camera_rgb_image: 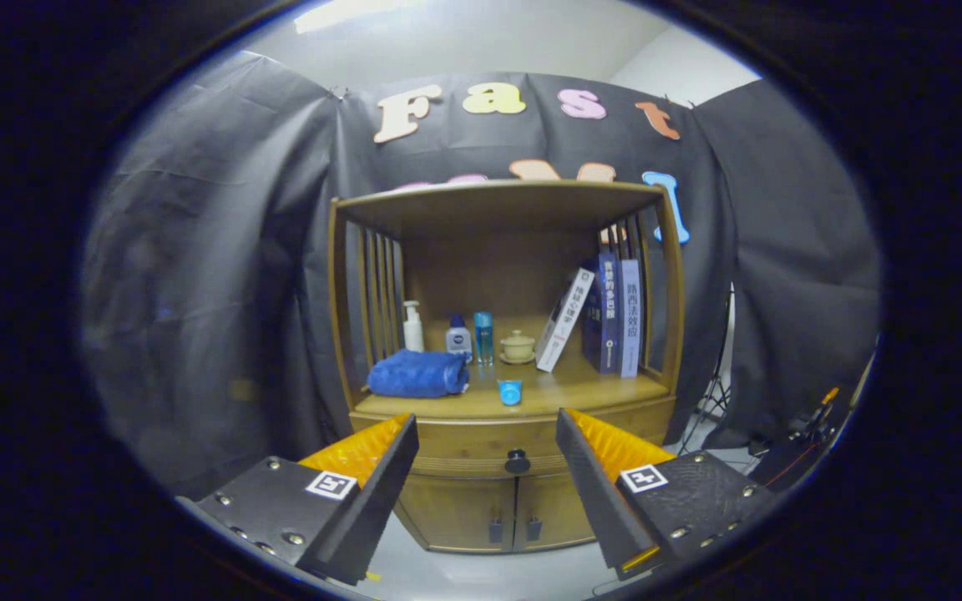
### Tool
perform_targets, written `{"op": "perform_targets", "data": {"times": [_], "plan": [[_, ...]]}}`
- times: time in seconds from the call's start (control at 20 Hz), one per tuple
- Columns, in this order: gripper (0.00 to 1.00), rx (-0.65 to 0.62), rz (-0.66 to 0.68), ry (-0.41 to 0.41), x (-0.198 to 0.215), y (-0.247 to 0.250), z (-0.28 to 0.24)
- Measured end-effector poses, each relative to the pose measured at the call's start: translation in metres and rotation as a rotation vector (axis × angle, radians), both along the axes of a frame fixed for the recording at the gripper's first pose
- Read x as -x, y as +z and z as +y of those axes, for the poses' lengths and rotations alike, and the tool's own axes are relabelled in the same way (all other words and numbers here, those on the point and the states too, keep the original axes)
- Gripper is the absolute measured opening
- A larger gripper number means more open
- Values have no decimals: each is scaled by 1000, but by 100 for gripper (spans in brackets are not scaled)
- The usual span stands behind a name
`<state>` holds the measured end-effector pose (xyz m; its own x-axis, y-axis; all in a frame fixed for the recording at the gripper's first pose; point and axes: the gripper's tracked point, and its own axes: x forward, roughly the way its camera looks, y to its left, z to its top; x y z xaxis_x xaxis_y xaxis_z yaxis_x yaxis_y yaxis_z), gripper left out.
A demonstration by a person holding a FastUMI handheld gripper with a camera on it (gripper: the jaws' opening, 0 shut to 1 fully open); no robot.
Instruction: Pull open the drawer, take out the items inside it, and place them on the countertop above the cabinet.
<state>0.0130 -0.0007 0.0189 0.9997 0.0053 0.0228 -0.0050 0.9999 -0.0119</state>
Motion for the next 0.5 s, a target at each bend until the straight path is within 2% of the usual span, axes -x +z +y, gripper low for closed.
{"op": "perform_targets", "data": {"times": [0.25,0.5], "plan": [[99,-26,-60,23,36,34,-5],[99,-5,-62,37,51,37,-11]]}}
